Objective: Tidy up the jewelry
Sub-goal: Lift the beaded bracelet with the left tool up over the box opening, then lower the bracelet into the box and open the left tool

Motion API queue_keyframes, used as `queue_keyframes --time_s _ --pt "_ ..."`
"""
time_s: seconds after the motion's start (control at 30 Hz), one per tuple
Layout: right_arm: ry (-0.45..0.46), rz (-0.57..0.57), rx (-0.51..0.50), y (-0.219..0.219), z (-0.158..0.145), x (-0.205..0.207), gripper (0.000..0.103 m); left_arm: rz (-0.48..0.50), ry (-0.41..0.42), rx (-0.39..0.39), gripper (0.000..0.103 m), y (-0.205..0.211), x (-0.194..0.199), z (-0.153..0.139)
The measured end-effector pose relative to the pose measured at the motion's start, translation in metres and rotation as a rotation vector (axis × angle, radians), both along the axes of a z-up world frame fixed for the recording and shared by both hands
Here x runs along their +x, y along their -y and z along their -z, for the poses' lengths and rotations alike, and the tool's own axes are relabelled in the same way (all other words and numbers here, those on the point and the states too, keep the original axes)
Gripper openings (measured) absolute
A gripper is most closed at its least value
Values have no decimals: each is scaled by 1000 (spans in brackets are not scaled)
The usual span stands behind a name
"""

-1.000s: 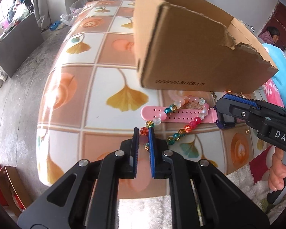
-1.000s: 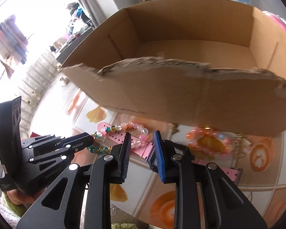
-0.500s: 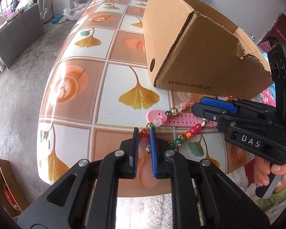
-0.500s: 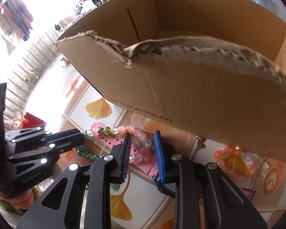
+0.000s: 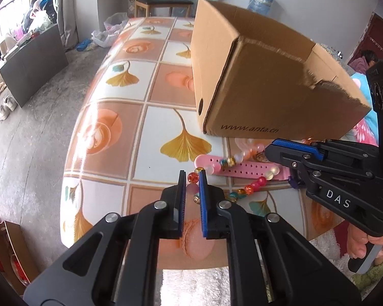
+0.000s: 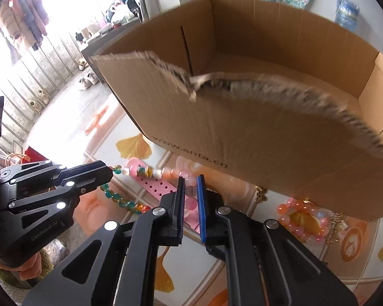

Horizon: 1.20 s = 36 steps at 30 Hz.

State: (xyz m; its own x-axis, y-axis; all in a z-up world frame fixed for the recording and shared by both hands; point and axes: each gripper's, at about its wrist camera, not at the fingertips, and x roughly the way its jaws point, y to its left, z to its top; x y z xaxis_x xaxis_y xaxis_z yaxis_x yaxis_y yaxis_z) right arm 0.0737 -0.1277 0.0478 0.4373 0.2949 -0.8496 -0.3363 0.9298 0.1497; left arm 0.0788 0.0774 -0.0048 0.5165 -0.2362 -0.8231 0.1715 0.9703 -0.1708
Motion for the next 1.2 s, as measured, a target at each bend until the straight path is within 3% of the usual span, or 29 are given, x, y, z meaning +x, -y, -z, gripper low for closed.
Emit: queue_keyframes --time_s 0.2,0.4,0.5,0.6,0.77,0.9,0.93,1.2 --pt "80 -23 23 -4 -36 -21 10 -9 103 4 9 -2 -17 -40" --pt "226 -42 62 3 -99 -44 9 30 259 -5 9 3 -30 -105" --pt "289 -37 78 22 -129 -37 9 67 321 -11 9 12 -17 -137" --pt "300 -16 82 42 -151 -6 9 110 340 -15 9 27 14 -157" --pt "152 23 127 68 -145 80 10 150 257 43 9 60 97 -153" --pt "-15 53 140 78 -112 149 10 182 141 118 9 88 161 -126" --pt "-54 63 142 78 -100 165 10 177 113 169 9 97 179 -117" --pt "-324 92 188 78 -23 243 10 242 -74 365 9 131 239 -49"
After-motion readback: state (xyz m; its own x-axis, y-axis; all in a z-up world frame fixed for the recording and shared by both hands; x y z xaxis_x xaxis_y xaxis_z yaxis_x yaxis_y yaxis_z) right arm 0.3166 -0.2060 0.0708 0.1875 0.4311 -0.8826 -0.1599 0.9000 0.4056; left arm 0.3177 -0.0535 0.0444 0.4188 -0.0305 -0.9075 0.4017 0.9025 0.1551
